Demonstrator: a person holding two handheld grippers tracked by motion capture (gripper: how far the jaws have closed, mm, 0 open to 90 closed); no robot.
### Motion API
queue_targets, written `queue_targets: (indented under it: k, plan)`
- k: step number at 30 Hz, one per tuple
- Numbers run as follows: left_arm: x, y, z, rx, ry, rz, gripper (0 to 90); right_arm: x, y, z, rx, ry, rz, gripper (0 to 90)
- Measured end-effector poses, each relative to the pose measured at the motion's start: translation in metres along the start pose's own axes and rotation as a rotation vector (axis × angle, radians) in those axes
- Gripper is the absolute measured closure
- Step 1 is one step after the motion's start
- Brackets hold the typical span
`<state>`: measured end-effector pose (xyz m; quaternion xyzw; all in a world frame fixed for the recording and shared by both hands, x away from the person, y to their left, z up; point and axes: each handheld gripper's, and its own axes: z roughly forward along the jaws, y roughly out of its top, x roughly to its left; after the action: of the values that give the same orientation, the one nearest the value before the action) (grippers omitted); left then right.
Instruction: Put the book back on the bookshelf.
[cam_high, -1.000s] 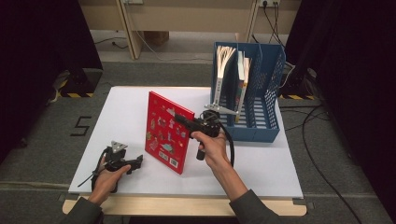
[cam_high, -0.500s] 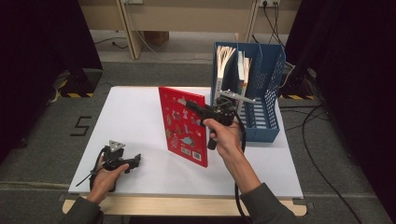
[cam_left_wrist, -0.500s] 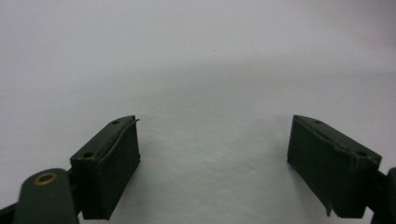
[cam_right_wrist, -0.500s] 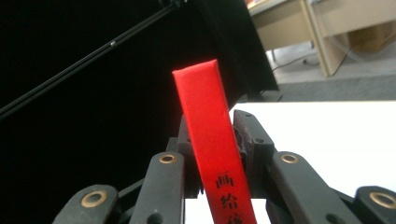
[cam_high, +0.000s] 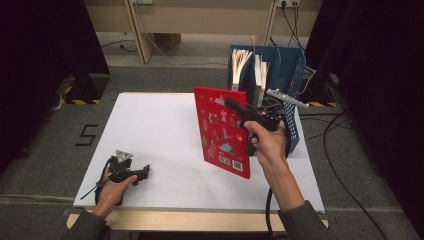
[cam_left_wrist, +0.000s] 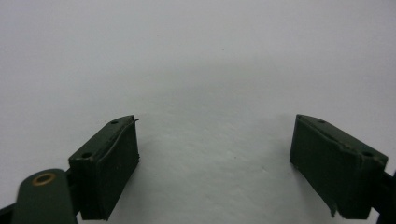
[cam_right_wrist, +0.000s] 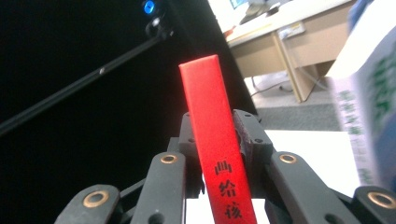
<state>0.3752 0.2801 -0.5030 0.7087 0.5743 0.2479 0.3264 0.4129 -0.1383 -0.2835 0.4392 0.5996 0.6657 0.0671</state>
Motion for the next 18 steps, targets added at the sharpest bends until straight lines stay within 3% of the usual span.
queue_targets:
  k: [7,14,18]
  plan:
    - [0.001,0.000,0.000,0.000,-0.007,-0.007,14.4,-0.012,0.023,-0.034,-0.096,-0.026,0.027,75.4]
    - [0.001,0.000,0.000,0.000,-0.004,-0.005,14.2,-0.034,0.051,-0.079,-0.210,-0.114,0.058,75.0]
    - [0.001,0.000,0.001,-0.001,-0.004,-0.006,14.1,-0.045,0.063,-0.100,-0.249,-0.177,0.049,74.8]
